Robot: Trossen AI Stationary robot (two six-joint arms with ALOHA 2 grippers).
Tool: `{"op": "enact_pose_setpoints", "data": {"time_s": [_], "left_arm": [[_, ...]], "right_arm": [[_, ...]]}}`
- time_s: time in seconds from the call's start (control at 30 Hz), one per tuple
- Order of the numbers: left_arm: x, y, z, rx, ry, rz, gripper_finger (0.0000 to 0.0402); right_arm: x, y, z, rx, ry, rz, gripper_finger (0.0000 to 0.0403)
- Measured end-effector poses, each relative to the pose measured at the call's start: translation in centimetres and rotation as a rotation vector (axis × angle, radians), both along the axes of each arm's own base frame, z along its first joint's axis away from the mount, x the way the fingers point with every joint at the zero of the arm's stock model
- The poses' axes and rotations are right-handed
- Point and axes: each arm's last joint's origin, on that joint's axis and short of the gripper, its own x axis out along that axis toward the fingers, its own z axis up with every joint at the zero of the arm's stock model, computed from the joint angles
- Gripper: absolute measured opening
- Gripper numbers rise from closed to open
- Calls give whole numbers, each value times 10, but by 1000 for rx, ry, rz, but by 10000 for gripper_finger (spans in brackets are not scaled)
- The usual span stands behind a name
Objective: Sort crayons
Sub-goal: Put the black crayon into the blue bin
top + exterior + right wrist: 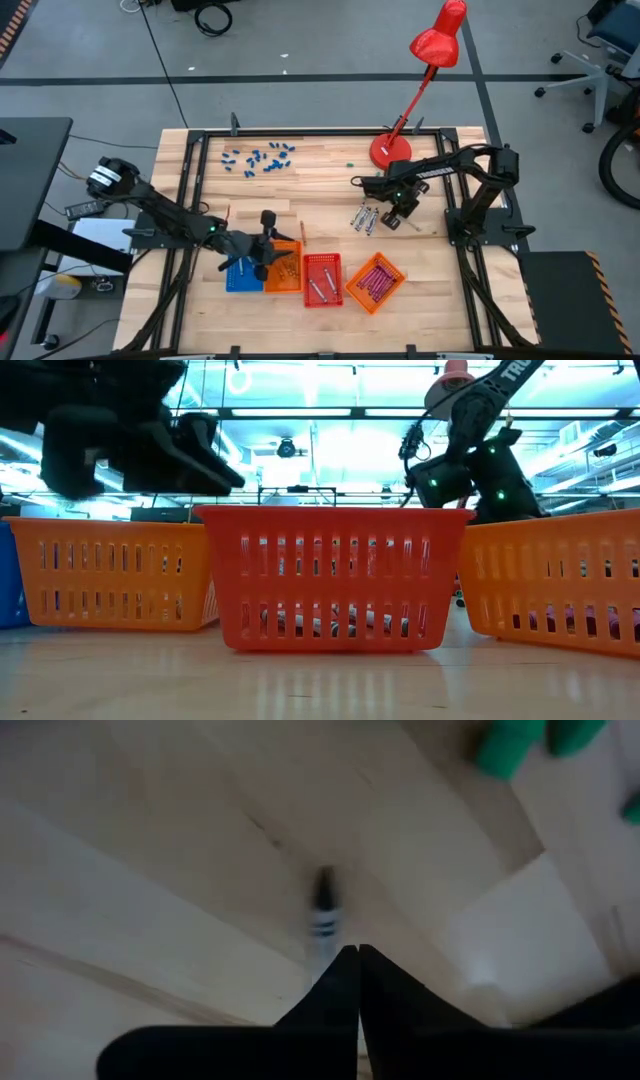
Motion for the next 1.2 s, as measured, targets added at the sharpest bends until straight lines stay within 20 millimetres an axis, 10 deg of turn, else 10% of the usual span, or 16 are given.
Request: {"op": "enact_pose_setpoints", "data": {"time_s": [0.3, 0.67, 1.2], "left_arm": [[-3, 0, 6, -12, -20, -2, 164], [-2, 0, 6, -5, -20, -4, 164], [-2, 0, 7, -12, -25, -2, 164]], "right_arm": [[3, 9, 11, -16, -13, -96, 25], [23, 81, 22, -139, -283, 4, 130], [27, 102, 3, -109, -364, -1, 165]]}}
